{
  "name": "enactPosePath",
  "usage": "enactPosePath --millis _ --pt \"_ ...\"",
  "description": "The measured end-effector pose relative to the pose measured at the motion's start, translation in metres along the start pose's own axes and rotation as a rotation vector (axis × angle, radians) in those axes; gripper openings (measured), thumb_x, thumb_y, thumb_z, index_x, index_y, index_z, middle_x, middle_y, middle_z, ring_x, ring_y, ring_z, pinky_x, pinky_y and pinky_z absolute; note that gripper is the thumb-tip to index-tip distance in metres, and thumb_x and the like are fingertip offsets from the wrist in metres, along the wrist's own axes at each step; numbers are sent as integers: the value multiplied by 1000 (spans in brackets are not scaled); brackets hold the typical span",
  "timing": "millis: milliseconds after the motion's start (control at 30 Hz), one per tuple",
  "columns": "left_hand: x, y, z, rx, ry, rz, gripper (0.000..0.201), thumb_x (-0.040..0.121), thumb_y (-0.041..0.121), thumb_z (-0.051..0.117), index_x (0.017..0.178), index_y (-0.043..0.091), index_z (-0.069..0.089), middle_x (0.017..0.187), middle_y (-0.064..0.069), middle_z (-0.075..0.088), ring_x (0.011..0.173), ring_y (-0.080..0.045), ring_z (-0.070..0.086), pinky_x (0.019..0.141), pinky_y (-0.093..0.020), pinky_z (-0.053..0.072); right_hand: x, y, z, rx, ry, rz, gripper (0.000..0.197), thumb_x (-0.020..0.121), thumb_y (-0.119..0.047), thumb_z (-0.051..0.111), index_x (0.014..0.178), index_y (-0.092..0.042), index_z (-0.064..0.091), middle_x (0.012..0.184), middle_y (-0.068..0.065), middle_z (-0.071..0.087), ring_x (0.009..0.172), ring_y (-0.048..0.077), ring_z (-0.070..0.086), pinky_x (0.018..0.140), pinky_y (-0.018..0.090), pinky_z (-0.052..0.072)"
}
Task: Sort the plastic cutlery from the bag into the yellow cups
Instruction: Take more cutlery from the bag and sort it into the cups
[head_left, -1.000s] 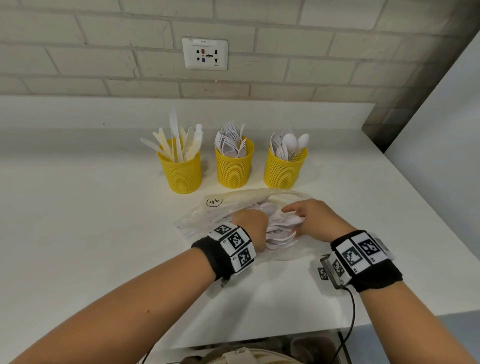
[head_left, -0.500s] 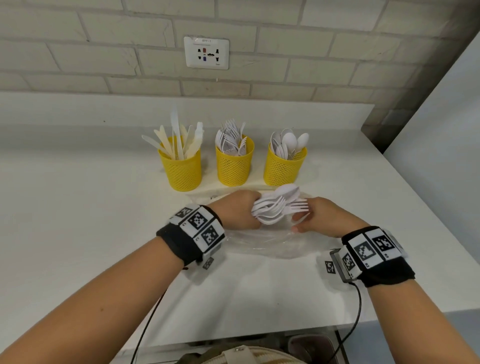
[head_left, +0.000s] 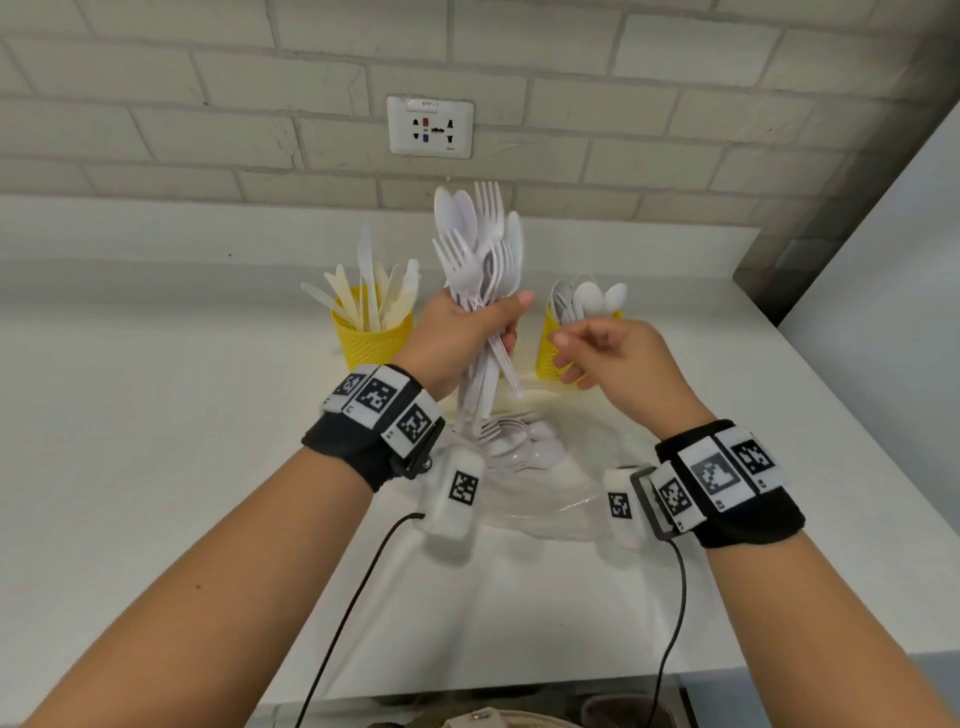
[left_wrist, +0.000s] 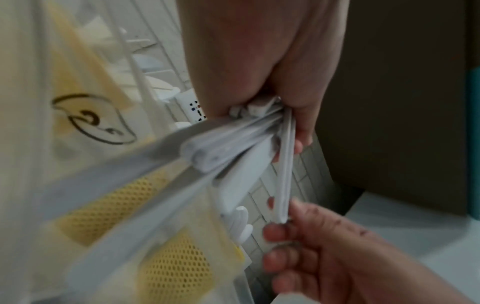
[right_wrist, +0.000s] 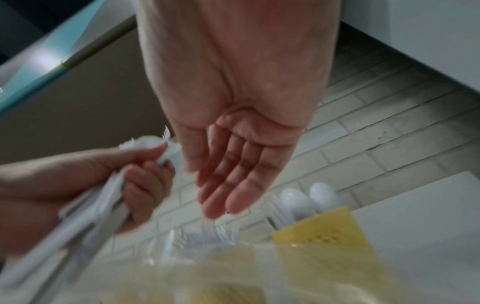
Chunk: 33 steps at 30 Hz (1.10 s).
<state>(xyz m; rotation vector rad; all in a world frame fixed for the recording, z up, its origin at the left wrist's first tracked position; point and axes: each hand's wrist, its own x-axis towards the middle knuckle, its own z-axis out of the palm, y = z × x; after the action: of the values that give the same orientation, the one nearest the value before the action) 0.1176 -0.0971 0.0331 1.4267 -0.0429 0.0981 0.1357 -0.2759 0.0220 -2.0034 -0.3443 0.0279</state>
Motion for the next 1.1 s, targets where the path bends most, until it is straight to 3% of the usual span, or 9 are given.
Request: enactPosePath --millis 167,267,333,467,600,733,800,933,1100 --pt "1 -11 -6 -62 14 -76 13 83 -1 68 90 3 58 58 -4 51 44 -11 52 47 -22 47 21 -37 14 189 67 -66 10 87 -26 65 93 -18 65 76 2 63 66 11 59 59 16 47" --pt "0 -15 -6 -25 -21 -50 18 81 -8 66 96 1 61 59 -3 53 47 -12 50 47 -23 45 30 -46 28 112 -25 -63 37 74 -31 77 104 -18 61 80 0 60 69 10 60 61 12 49" --pt "0 -15 -6 19 -25 -31 17 80 -12 63 90 2 62 57 -2 54 48 -12 50 48 -22 44 30 -50 38 94 -55 -81 39 71 -29 80 103 -16 63 83 4 68 73 18 68 66 23 56" --pt "-2 -17 -15 -36 -32 -48 16 84 -6 64 97 4 62 58 0 54 49 -12 51 48 -22 45 32 -49 45 254 -114 -120 22 86 -14 66 106 -5 65 96 25 69 77 48 65 68 54 57" --pt "-4 -20 -25 -102 -51 -73 10 88 2 63 97 5 61 58 1 58 50 -12 51 48 -22 45 37 -41 48 269 -88 -104 11 91 -6 56 97 -5 65 85 15 68 77 27 65 81 46 56" --pt "-5 -23 -28 -129 -40 -78 6 90 10 61 94 5 62 62 -1 63 54 -13 58 52 -23 49 45 -38 53 396 -13 -39 34 89 6 48 119 -7 60 96 6 67 81 12 64 73 23 56" --pt "-5 -23 -29 -127 -11 -109 7 91 13 60 92 7 64 63 0 65 55 -12 61 54 -22 52 48 -41 54 453 51 -40 38 89 7 43 118 -12 59 91 1 66 74 9 62 64 18 51" --pt "-1 -22 -32 -52 14 -112 15 92 19 60 98 5 63 61 3 65 53 -10 62 53 -20 51 52 -48 52 581 149 -121 33 93 3 36 107 -18 58 75 1 58 63 10 56 61 21 49" --pt "2 -25 -38 -21 84 -111 13 90 21 63 86 8 63 61 -3 57 51 -15 54 49 -24 47 62 -54 47 698 260 -242 28 99 -4 33 102 -22 55 70 2 52 65 17 59 68 30 55"
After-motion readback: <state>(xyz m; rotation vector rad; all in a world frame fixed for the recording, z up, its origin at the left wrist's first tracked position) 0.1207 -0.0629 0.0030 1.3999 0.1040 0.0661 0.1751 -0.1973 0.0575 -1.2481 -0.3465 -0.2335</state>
